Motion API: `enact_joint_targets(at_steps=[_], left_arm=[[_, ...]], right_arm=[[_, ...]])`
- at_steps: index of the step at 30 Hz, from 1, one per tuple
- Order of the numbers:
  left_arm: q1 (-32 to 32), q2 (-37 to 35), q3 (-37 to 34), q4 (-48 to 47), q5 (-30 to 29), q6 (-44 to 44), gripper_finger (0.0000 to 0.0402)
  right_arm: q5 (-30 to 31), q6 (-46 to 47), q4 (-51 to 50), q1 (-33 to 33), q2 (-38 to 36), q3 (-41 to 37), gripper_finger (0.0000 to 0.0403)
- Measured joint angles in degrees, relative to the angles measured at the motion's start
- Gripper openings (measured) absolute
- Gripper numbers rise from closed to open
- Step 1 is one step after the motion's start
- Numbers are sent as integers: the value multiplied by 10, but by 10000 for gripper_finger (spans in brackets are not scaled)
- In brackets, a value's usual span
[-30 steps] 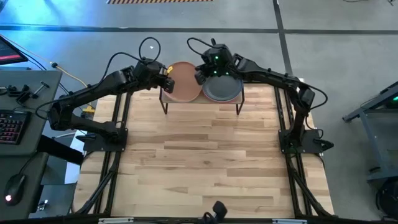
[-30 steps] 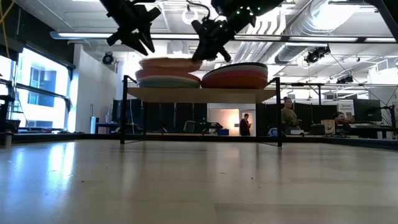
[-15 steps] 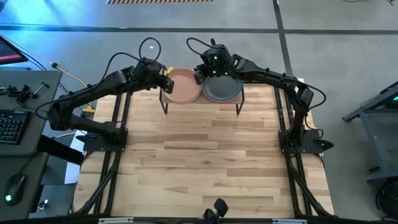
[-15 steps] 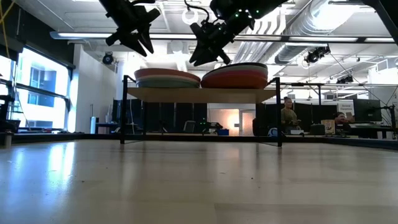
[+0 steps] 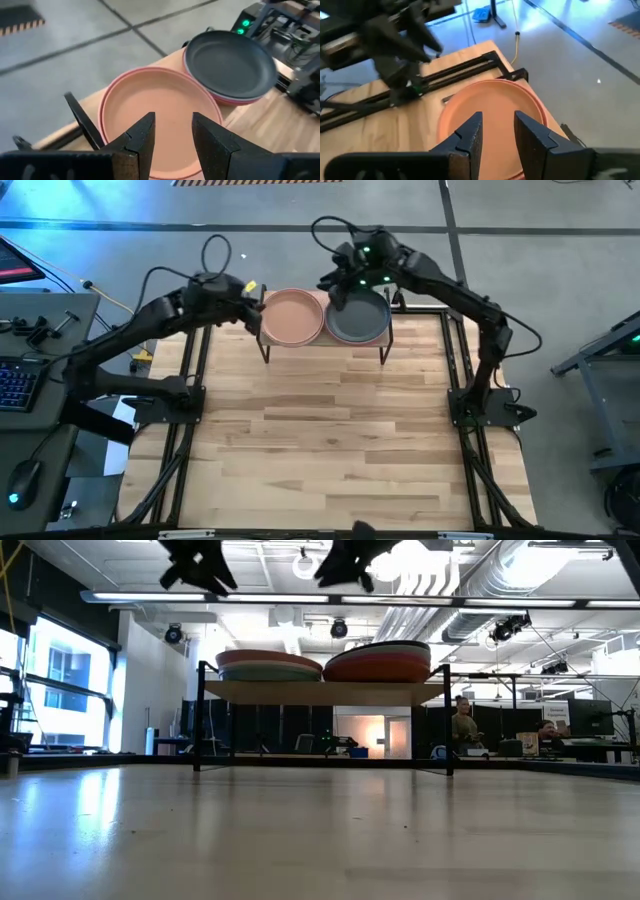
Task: Place and stack plates onto a shelf
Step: Return to Home Position
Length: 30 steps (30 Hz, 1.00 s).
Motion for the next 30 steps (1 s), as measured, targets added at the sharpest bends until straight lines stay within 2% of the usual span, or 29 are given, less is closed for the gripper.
enact_joint_targets(at_steps=[5,8,12,19,24,30], left_arm=[[-16,-58,-9,3,-4,20,117],[-24,-112,-62,31,-6,16,117],[-36,-198,-165,113,24,15,117],[-51,-328,-327,243,85,28,117],[-54,-396,-390,252,83,28,117],[-54,-446,-460,266,78,28,117]], right_arm=[[7,-17,-23,13,-70,-34,91],[34,-17,-21,18,-125,-90,91],[80,-14,25,28,-220,-203,91],[83,-2,129,30,-385,-396,91],[82,26,166,40,-491,-524,91],[84,62,230,65,-603,-668,91]])
